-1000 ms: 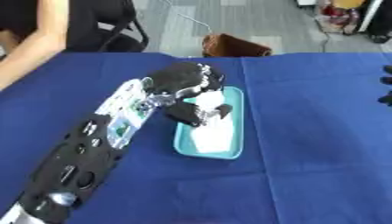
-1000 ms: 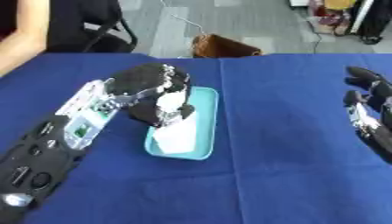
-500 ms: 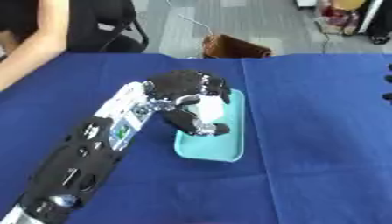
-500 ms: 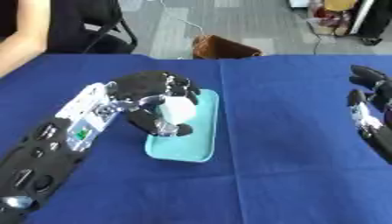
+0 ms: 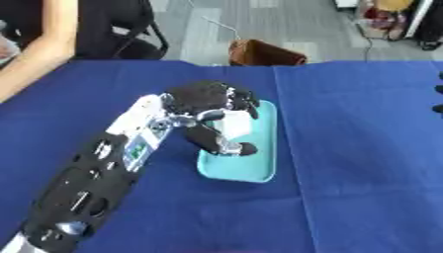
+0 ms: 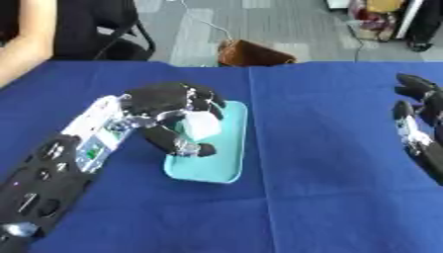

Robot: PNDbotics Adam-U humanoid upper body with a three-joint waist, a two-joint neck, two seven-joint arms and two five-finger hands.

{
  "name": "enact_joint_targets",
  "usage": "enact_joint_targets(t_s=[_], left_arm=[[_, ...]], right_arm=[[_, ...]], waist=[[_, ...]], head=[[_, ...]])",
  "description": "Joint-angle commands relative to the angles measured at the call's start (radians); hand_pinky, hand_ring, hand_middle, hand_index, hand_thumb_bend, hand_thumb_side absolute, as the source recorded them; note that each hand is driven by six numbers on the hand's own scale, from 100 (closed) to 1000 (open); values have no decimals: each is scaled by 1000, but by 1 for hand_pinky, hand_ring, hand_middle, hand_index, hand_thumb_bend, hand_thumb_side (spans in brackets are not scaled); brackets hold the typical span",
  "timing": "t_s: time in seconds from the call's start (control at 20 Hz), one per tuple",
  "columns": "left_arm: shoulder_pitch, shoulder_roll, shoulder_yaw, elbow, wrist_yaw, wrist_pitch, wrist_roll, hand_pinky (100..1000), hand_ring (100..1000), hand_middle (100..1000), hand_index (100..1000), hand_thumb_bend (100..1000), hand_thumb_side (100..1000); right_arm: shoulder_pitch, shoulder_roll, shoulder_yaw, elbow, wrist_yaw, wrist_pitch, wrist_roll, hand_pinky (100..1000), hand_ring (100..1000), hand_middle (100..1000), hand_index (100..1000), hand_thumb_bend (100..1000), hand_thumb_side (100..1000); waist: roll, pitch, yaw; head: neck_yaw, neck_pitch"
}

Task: Pick up objects on the table and place them in the box.

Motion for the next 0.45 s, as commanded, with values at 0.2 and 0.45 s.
enact_joint_targets(t_s=[0.2,0.45], left_arm=[[-11,12,13,-20,3,-4,9,716,798,824,800,481,1000],[4,33,7,-71,49,-9,12,694,764,791,798,465,1000]], right_arm=[[-14,-10,-8,-16,0,-1,0,746,886,914,924,100,730],[-5,-13,-16,-16,-1,2,-11,741,882,914,930,100,736]], waist=[[-4,-16,3],[-3,-25,13]], head=[[3,-11],[-6,-4]])
